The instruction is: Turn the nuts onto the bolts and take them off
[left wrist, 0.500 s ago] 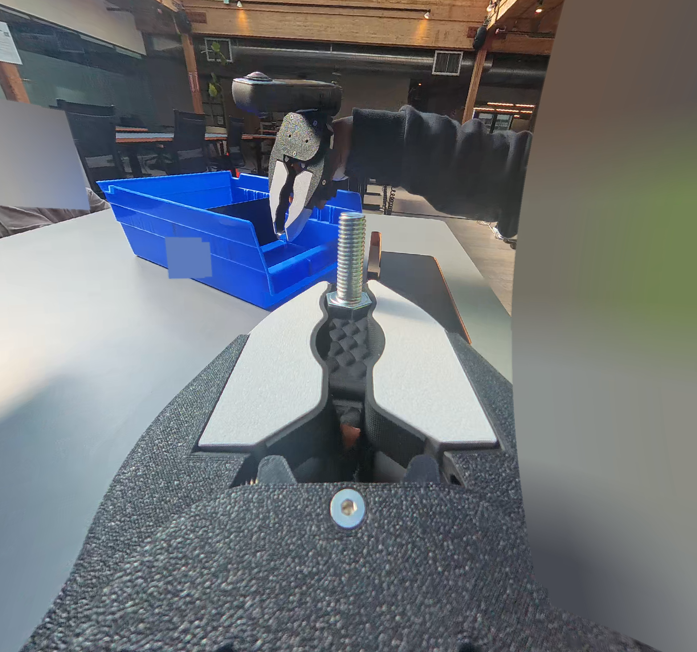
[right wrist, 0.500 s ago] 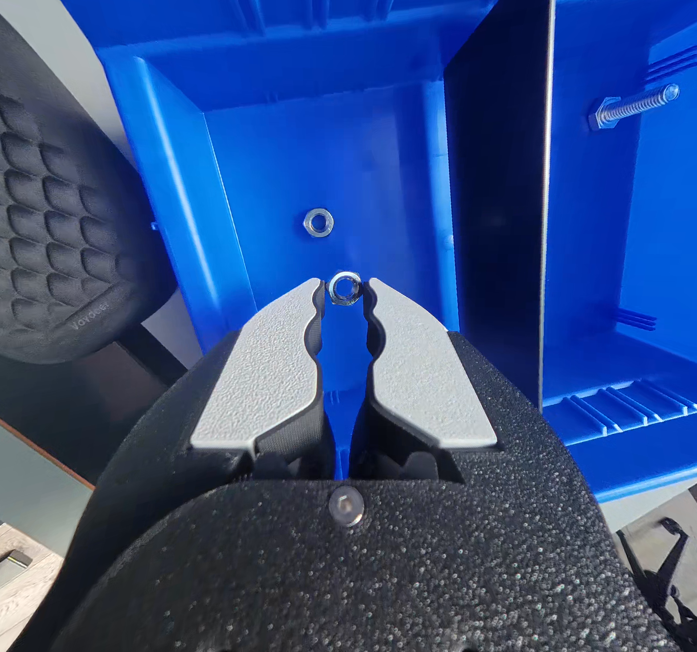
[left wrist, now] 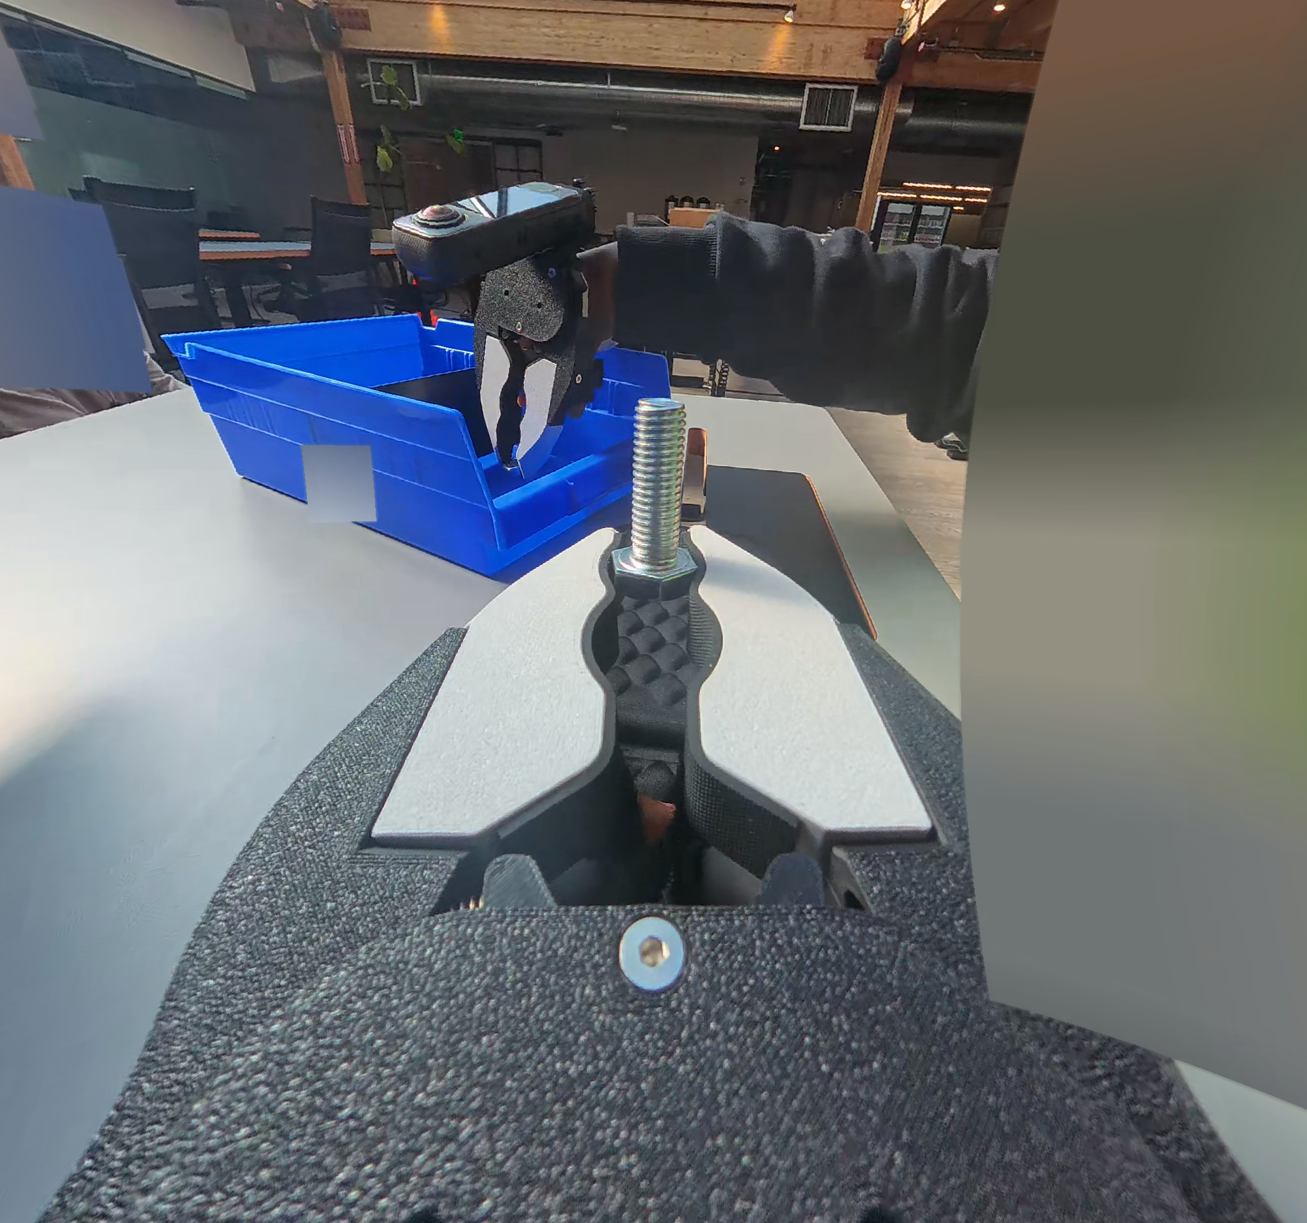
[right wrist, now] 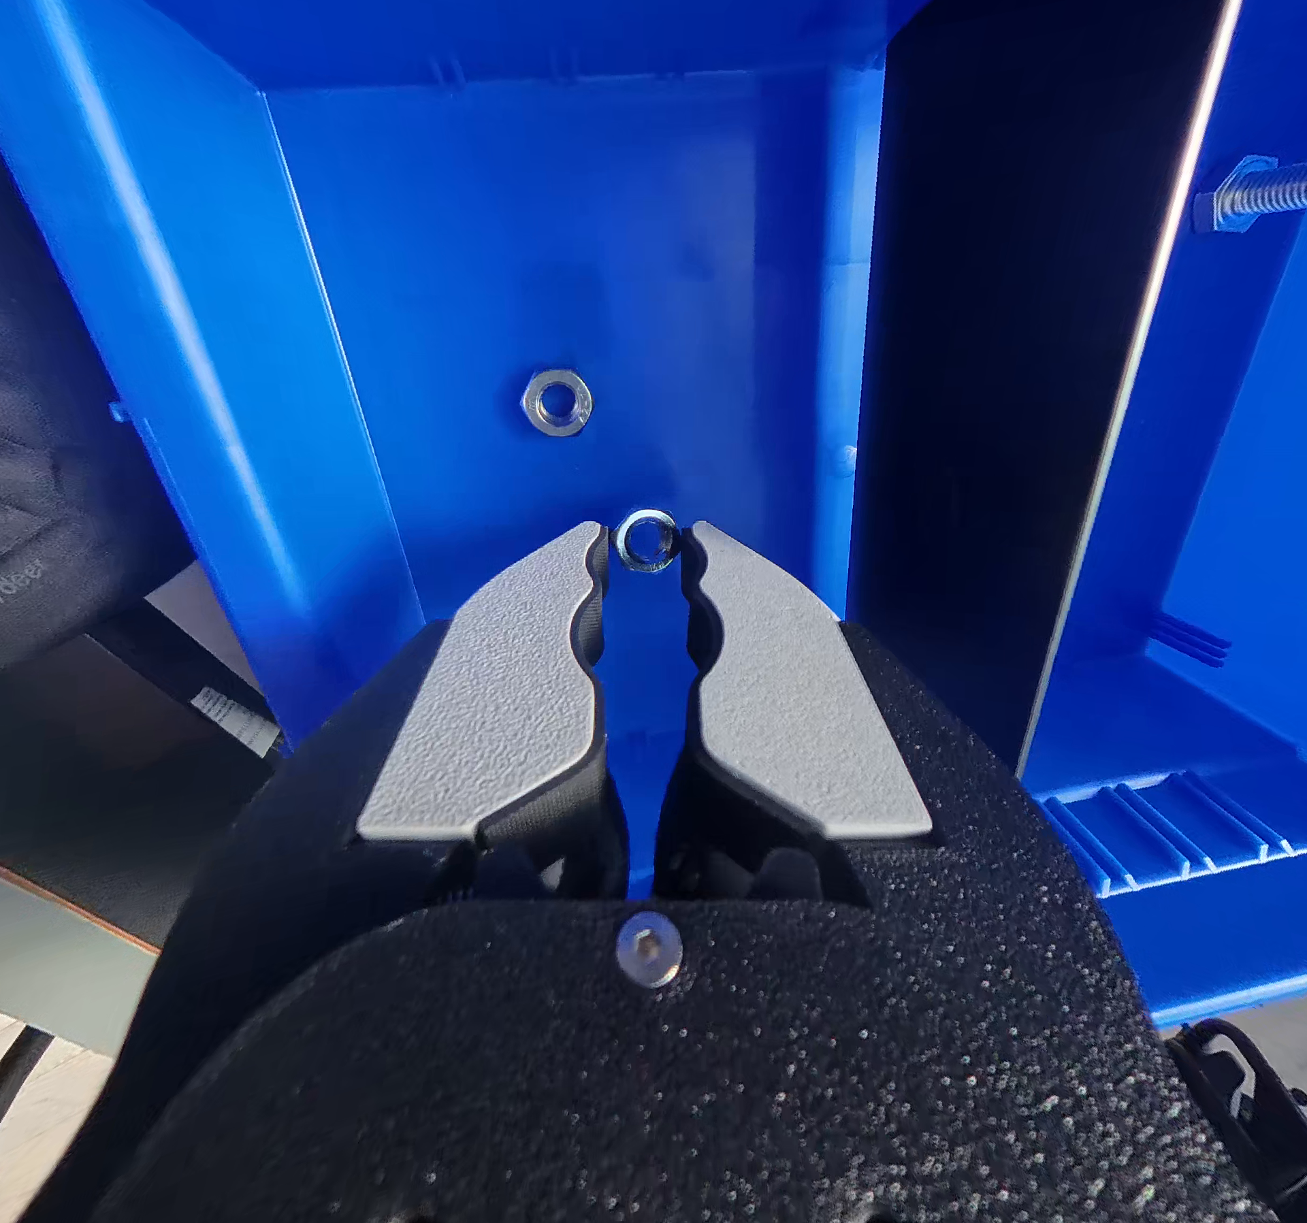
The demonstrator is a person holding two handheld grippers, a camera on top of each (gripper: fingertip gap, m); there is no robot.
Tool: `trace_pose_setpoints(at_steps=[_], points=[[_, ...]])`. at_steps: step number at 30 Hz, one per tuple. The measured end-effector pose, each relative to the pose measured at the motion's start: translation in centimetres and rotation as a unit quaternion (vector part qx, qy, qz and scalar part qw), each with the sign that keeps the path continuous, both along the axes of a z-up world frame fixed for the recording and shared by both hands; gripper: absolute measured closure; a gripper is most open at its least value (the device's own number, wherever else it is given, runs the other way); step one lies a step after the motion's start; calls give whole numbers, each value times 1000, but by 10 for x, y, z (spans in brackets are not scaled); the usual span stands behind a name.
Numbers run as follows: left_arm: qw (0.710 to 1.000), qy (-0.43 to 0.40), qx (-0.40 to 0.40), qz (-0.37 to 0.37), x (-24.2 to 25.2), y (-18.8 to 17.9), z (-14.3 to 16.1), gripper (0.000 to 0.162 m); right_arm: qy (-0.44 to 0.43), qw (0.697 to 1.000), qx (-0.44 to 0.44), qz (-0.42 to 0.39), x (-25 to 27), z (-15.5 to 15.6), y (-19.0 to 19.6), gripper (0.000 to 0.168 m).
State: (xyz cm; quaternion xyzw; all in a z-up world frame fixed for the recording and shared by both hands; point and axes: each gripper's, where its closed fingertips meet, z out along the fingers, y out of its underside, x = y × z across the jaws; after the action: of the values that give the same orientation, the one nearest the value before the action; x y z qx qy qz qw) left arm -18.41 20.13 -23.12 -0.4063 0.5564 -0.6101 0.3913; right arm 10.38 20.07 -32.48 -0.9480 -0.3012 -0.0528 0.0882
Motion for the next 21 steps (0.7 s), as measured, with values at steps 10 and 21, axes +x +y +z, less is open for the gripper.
trace_pose_setpoints(at_steps=[10,21], points=[[1000,-2,-9,-6,-1,1,1,148,4,999,-52,4,-1,-14,3,149],[1000,-3,-18,-6,-1,3,2,148,-5,999,-22,-26,5,4,9,133]])
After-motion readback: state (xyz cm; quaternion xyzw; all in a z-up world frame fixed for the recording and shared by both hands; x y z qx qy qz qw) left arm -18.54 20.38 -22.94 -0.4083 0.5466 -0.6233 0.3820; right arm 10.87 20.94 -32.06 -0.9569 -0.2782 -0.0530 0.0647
